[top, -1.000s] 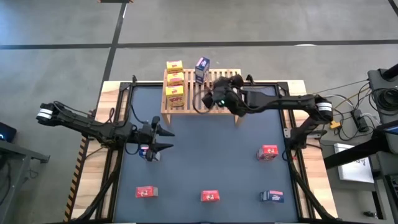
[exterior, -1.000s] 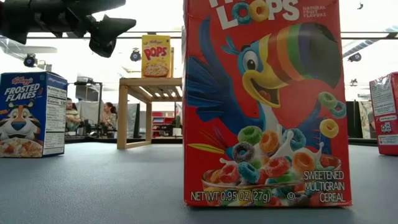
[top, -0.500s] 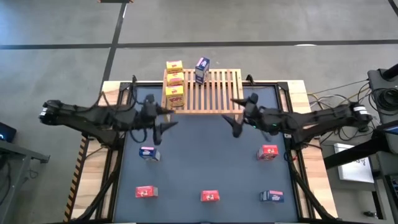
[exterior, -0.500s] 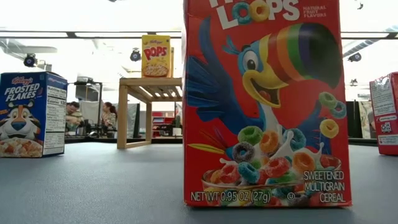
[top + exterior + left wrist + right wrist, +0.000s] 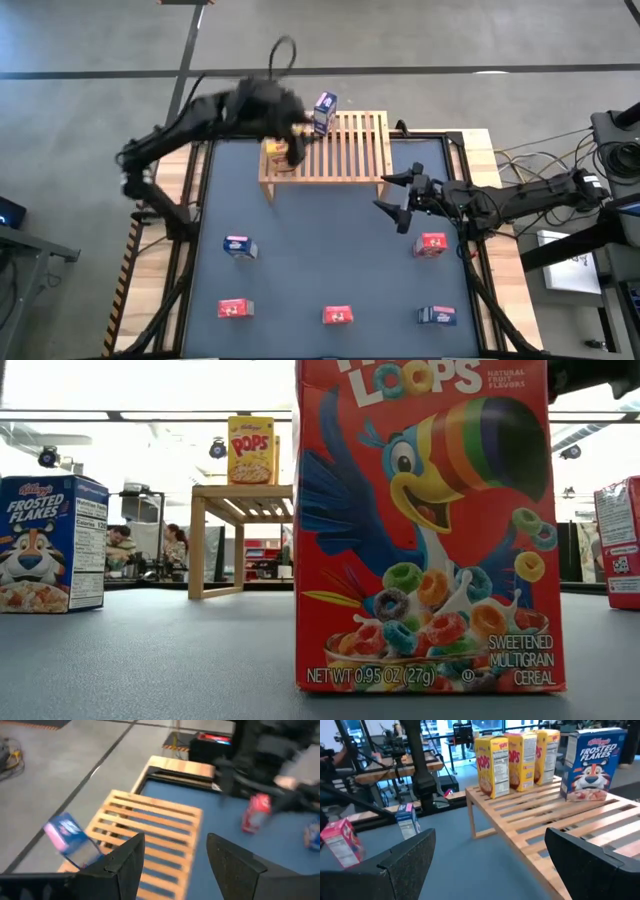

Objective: Stack cereal on shelf
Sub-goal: Put the top right blue cereal box on the shelf

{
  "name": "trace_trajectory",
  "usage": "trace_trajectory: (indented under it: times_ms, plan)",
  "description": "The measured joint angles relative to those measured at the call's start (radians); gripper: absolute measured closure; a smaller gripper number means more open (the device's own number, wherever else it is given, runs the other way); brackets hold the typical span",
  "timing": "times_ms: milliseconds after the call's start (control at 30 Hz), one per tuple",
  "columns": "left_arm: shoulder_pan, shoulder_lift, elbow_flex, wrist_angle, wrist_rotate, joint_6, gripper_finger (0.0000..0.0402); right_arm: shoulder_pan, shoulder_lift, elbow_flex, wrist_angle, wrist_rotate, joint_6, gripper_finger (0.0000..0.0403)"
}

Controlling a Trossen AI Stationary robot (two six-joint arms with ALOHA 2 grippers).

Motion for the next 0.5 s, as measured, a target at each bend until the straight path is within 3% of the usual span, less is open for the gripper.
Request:
trace_trajectory:
  times_ms: [233, 367, 500]
  plan:
    - [0.179, 0.252, 0.33, -0.161, 0.022, 0.02, 0.0203, 0.0, 0.003, -0.004, -0.001, -0.099, 0.024, 0.0038]
    - [0.208, 0.263, 0.234, -0.117, 0.053, 0.073, 0.0182, 0.006, 0.002, -0.004, -0.016, -0.102, 0.044, 0.0038]
    - [0.225, 0.289, 0.22, -0.119, 0.052, 0.089, 0.0141, 0.011, 0.004, -0.004, -0.034, -0.103, 0.025, 0.0038]
